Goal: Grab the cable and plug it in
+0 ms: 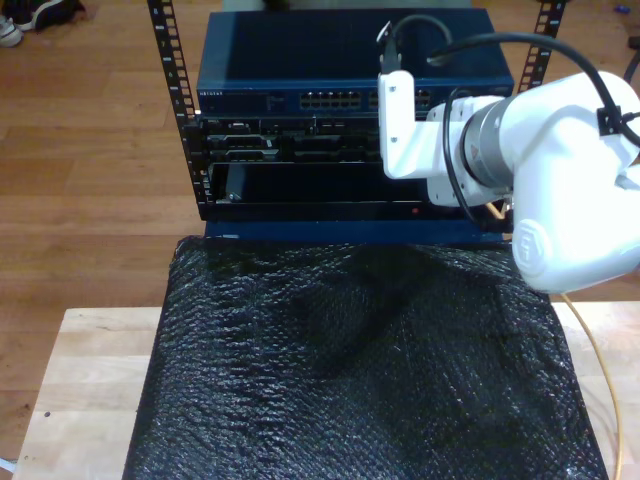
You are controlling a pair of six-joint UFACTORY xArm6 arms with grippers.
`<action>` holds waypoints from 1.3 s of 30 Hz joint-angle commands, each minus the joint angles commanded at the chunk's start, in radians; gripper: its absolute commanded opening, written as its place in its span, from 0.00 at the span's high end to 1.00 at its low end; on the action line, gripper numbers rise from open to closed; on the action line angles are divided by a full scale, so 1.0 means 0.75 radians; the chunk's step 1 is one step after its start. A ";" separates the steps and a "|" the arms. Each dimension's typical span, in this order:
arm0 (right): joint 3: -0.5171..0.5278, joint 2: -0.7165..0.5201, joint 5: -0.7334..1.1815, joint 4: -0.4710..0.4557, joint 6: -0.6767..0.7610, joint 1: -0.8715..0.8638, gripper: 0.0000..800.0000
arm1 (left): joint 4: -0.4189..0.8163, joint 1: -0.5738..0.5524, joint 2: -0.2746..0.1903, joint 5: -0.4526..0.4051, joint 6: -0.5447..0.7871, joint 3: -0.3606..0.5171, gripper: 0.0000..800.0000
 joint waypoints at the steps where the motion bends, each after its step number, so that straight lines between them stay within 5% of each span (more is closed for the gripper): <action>1: 0.002 0.000 -0.020 0.000 0.000 0.000 1.00 | 0.000 0.000 0.000 -0.002 0.000 0.000 0.00; 31: 0.180 0.014 -0.581 -0.016 -0.037 -0.029 1.00 | 0.000 0.000 0.000 -0.002 0.000 0.000 0.00; 39: 0.266 0.016 -0.831 -0.110 -0.057 -0.025 1.00 | 0.000 0.000 0.000 0.000 0.000 0.000 0.00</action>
